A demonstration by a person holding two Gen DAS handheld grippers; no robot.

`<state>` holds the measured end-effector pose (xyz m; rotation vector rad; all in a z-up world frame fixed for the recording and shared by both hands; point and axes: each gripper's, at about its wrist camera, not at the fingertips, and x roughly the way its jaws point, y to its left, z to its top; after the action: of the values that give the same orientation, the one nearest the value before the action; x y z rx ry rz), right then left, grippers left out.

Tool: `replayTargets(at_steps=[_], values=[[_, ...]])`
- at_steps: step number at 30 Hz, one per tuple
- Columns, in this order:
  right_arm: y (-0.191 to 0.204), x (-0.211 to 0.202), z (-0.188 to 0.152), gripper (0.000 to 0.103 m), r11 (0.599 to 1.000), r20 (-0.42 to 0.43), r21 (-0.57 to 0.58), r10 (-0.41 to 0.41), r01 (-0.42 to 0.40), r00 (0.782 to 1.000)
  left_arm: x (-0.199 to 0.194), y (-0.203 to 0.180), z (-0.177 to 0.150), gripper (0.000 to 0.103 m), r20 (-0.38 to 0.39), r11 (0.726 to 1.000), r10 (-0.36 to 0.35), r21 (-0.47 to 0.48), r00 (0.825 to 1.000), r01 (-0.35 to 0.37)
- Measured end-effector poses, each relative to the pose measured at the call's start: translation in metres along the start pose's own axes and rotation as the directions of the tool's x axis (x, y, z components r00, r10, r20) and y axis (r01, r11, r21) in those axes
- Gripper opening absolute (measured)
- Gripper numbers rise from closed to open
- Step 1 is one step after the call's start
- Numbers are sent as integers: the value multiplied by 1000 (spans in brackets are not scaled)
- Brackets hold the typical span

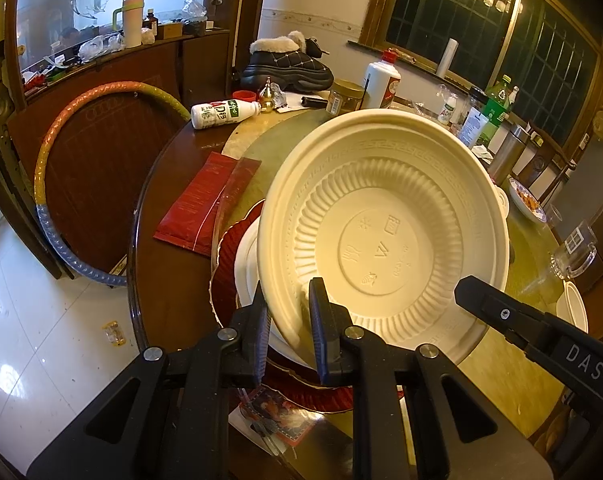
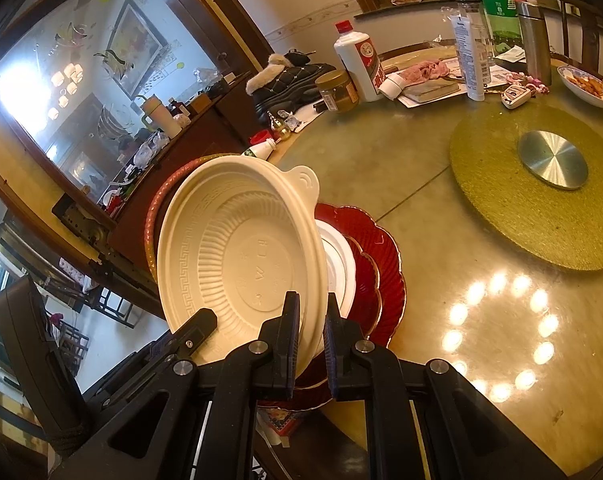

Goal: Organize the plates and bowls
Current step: 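Set the cream ribbed bowl into the stacked white bowls and open both tools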

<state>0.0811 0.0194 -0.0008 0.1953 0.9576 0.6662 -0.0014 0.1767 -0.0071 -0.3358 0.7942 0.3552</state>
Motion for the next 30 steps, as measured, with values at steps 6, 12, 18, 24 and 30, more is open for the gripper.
replayTargets(at_steps=[6,12,18,24,30], values=[[1,1,0,11,1000,-5,1,3,-3,1000,-2,3,0,16,1,1000,3,-4,1000,-3],[5,2,-1,11,1000,-13,-5,0,0,1000,-2,6,0,17,-14,1000,-2,-8,1000,2],[5,8,3,11,1000,-42,7,6,-6,999,5,10,5,17,-50,1000,-10,-13,999,9],[2,18,5,11,1000,-65,15,6,-5,998,16,12,8,17,-89,1000,-9,-20,996,8],[-2,29,8,11,999,-83,32,14,-12,996,24,12,10,17,-98,1000,7,-21,995,-9]])
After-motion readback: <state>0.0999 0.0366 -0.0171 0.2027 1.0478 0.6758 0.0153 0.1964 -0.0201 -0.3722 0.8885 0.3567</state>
